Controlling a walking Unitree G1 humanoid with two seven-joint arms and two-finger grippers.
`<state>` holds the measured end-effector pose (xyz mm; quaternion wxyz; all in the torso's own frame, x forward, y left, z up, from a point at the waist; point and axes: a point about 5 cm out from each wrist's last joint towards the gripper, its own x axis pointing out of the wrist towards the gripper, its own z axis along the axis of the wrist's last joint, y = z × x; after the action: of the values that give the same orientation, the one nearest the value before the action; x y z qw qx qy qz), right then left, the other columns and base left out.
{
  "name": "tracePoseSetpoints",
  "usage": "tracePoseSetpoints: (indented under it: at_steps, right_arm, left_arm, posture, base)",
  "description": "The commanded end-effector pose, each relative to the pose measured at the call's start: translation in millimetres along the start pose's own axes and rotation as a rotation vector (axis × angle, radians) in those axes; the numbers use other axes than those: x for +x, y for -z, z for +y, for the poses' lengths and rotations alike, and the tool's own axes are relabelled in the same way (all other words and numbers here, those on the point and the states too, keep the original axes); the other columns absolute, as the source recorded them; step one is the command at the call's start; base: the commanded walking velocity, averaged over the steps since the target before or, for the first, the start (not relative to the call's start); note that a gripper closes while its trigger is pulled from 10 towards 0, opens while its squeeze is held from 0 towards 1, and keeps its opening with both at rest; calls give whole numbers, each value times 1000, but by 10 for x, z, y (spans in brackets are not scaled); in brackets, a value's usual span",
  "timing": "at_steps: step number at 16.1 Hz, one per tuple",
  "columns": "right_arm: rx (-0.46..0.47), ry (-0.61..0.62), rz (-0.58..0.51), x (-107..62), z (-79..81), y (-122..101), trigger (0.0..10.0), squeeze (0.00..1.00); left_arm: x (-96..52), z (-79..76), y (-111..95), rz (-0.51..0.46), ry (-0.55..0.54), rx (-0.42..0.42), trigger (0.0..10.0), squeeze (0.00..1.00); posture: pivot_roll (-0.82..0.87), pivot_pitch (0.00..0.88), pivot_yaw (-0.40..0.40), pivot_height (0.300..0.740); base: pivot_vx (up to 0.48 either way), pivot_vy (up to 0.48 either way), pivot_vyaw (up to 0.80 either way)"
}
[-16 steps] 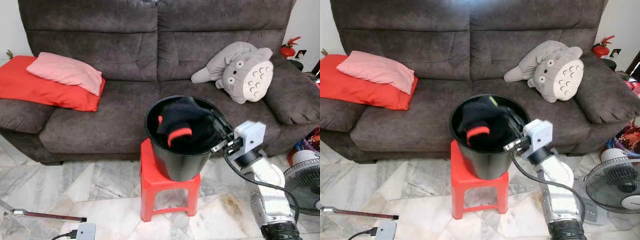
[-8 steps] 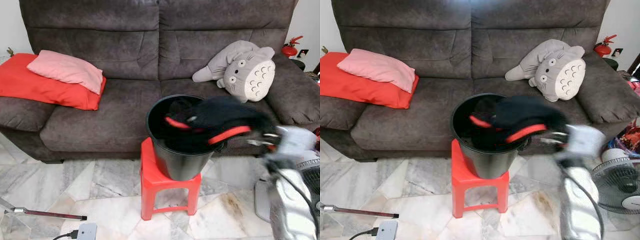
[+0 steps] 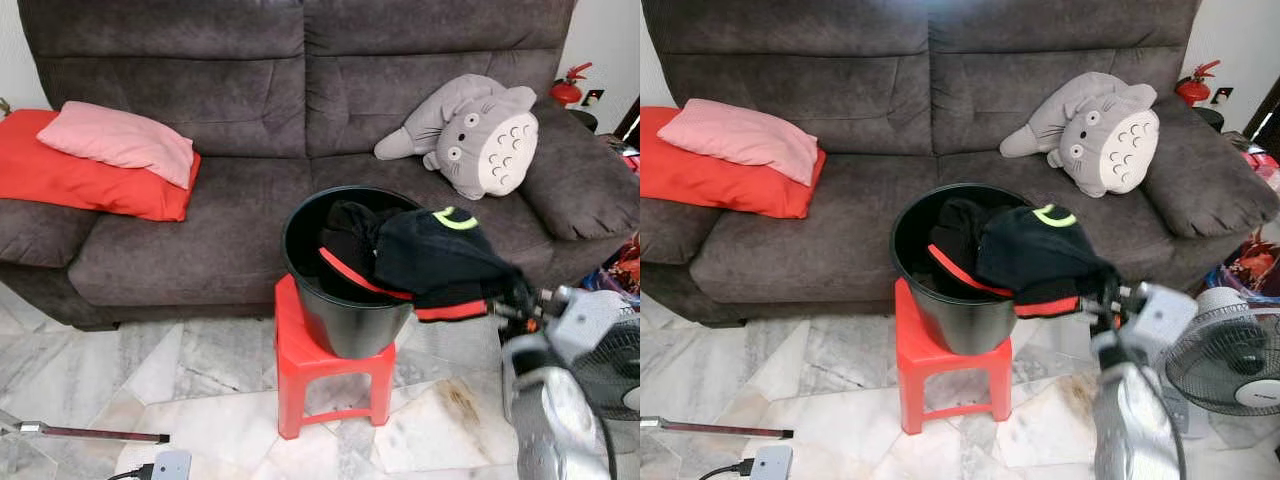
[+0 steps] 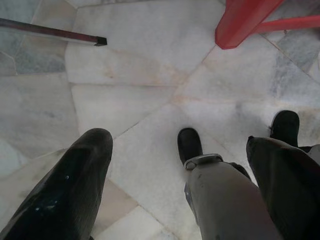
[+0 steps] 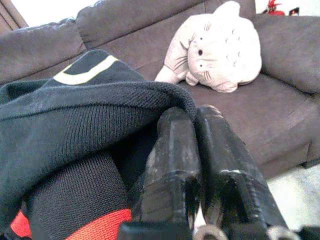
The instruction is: Hang hanger
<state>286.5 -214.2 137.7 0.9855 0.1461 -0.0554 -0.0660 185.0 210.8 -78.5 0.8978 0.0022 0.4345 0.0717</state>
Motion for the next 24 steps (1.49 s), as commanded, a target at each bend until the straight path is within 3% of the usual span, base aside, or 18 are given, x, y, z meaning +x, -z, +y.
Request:
tracePoseSetpoints:
  at_steps: [1,3,4,6,7,8,10,12,13,14,16,18,20,21,22,24]
  right_arm:
    - [2,42,43,-11,-80,56,0,0]
    - [-152,-12,-184,205,-10,-449,0,0]
    - [-157,-27,-211,236,15,-528,0,0]
    - [-315,-200,-284,344,266,-789,0,0]
    - [-287,-211,-333,395,329,-961,0,0]
    - [-319,-248,-366,466,419,-1140,0,0]
    - [-410,-264,-104,544,401,-796,0,0]
    - [-420,-267,162,434,327,-233,0,0]
    - [-433,-261,206,385,318,-104,0,0]
    - [-426,-272,203,373,341,-98,0,0]
    - [-377,-290,-165,519,533,-791,0,0]
    - [-301,-245,-365,520,577,-1257,0,0]
    - [-422,-365,39,455,615,-648,0,0]
    - [-447,-362,137,398,573,-432,0,0]
    - [-425,-359,160,344,559,-316,0,0]
    - [-382,-436,149,288,663,-320,0,0]
  left_arm:
    - [-22,28,110,42,-2,19,10000,0]
    - [-23,28,118,45,-5,17,10000,0]
    - [-24,29,121,46,-5,17,10000,0]
    - [-26,33,131,49,-9,15,10000,0]
    - [-26,34,128,48,-9,13,10000,0]
    - [-26,36,129,48,-9,15,10000,0]
    - [-26,30,129,48,-7,16,10000,0]
    - [-25,16,128,47,-5,11,10000,0]
    - [-24,9,126,47,-4,9,10000,0]
    - [-23,7,125,46,-4,8,10000,0]
    - [-20,3,112,44,-4,9,10000,0]
    - [-17,5,101,41,-5,12,10000,0]
    - [-15,-1,93,40,-3,15,10000,0]
    - [-15,-6,92,39,-1,14,10000,0]
    - [-14,-10,89,38,0,12,10000,0]
    - [-13,-9,85,37,0,10,10000,0]
  posture:
    - [-158,148,10,740]
    - [-160,151,11,740]
    - [-166,152,12,740]
    - [-161,153,11,740]
    - [-160,155,13,740]
    - [-169,156,12,740]
    - [-172,153,9,740]
    - [-164,150,6,740]
    - [-162,151,6,740]
    - [-162,151,6,740]
    - [-171,149,8,740]
    - [-174,148,9,740]
    - [-181,150,9,740]
    - [-173,149,6,740]
    - [-166,151,6,740]
    - [-179,151,8,740]
  base:
    - [0,0,0]
    - [0,0,0]
    - [0,0,0]
    - [0,0,0]
    - [0,0,0]
    - [0,0,0]
    - [0,0,0]
    - [0,0,0]
    - [0,0,0]
    - [0,0,0]
    - [0,0,0]
    - [0,0,0]
    - [0,0,0]
    - [0,0,0]
    - [0,0,0]
    - [0,0,0]
